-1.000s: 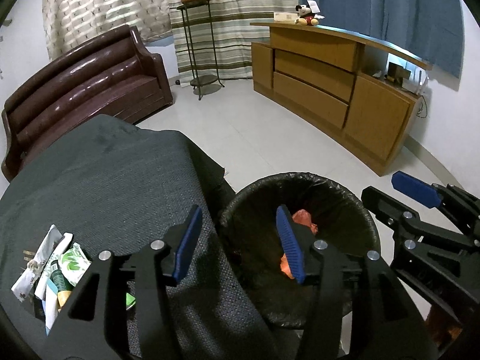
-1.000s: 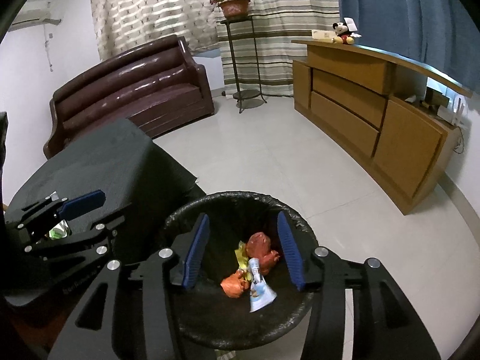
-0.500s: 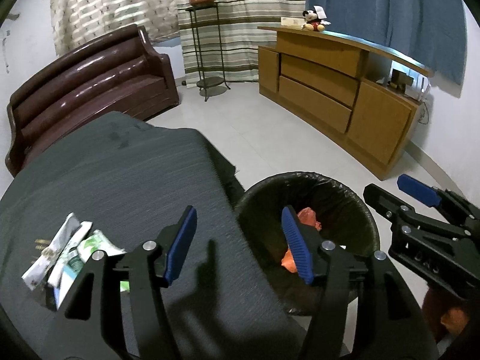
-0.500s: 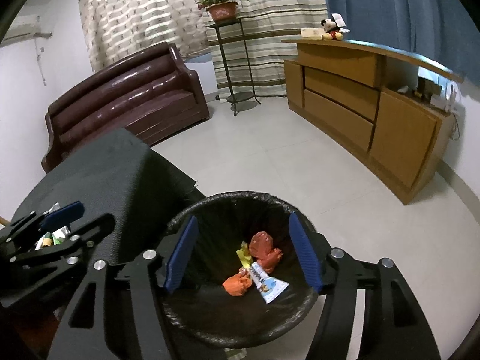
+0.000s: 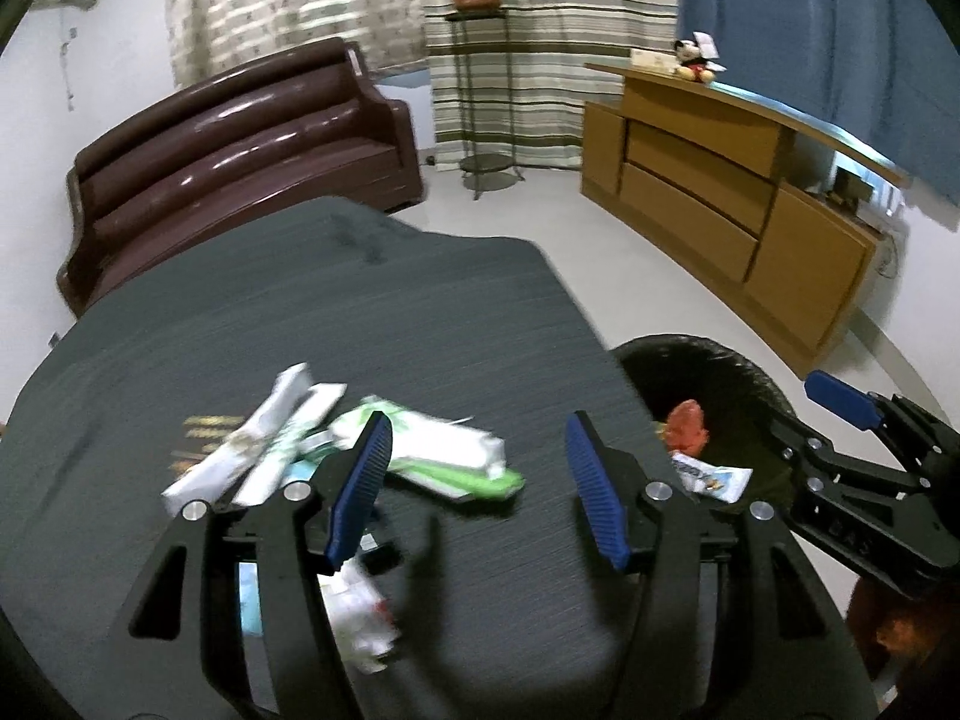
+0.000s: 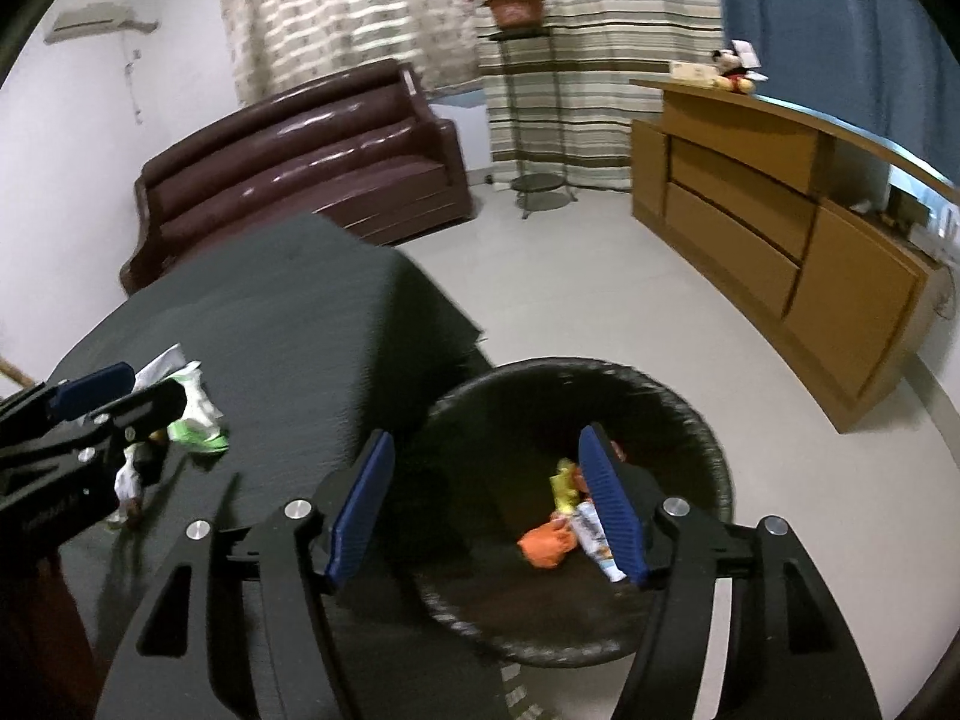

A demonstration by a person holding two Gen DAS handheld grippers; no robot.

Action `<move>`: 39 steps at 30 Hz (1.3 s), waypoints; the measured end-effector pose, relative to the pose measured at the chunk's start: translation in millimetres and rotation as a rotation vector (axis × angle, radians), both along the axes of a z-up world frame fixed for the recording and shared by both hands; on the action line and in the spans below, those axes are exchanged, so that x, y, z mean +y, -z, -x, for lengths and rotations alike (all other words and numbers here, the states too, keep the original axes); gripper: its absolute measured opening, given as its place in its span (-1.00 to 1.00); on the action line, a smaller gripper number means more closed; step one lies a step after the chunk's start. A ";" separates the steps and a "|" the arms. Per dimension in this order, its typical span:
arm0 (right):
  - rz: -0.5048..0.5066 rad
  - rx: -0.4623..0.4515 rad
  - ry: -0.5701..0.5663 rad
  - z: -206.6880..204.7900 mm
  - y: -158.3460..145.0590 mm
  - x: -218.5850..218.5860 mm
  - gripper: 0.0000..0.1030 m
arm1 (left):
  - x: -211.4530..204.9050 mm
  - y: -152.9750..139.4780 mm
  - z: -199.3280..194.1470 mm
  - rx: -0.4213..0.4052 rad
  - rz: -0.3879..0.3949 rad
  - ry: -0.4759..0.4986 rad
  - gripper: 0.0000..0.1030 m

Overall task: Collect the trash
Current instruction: 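Move both tools back from the bin to the trash pile, then grasp the white twisted paper wrapper with the left tool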

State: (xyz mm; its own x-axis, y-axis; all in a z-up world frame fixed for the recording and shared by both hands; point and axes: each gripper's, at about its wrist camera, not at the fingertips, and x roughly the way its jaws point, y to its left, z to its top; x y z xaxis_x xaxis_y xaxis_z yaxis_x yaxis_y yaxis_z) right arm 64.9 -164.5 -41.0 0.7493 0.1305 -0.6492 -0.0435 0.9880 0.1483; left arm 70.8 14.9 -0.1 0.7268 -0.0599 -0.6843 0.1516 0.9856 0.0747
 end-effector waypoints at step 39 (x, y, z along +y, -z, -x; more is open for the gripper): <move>0.016 0.034 -0.174 -29.8 -12.1 101.6 0.22 | 119.4 12.8 -17.3 0.080 0.032 -0.122 -0.25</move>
State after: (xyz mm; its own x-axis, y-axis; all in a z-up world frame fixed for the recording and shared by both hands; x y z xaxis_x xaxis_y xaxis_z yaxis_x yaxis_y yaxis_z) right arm 94.7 -62.9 -28.9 0.6939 0.2460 -0.6767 -0.2093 0.9682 0.1373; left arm 88.2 134.2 -12.9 0.6729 0.0028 -0.7398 0.0349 0.9988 0.0355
